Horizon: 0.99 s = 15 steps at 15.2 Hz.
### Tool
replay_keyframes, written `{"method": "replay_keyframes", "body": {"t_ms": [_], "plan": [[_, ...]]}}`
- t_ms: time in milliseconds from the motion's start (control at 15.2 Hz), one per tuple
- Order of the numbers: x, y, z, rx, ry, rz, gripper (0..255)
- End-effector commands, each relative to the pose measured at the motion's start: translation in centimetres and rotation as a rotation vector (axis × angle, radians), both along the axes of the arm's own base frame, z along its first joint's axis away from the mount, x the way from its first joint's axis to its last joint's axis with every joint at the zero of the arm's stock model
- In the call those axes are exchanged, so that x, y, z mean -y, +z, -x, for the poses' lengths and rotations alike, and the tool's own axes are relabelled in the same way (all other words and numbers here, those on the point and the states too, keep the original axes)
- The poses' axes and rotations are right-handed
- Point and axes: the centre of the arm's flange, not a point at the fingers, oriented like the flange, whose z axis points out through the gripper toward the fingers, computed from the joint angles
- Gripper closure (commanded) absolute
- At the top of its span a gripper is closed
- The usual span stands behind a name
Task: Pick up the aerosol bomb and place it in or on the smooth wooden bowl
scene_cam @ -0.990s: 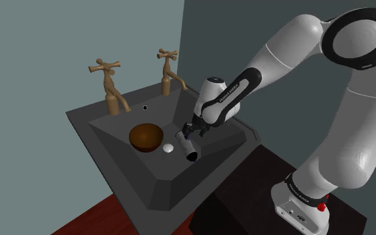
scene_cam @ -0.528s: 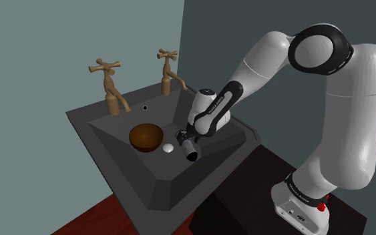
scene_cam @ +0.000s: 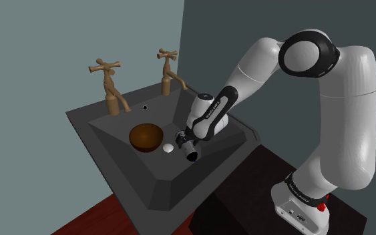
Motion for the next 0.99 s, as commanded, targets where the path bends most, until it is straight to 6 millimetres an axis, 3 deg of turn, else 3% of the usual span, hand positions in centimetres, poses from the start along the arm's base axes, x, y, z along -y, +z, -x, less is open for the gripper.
{"method": "replay_keyframes", "body": {"t_ms": [0,132,198,792,924], "plan": [[0.0,0.0,0.0,0.0,0.0,0.0,0],[0.0,0.0,0.0,0.0,0.0,0.0,0],[0.0,0.0,0.0,0.0,0.0,0.0,255],[0.0,0.0,0.0,0.0,0.0,0.0,255],[0.0,1.0,0.0,0.0,0.0,0.0,255]]}}
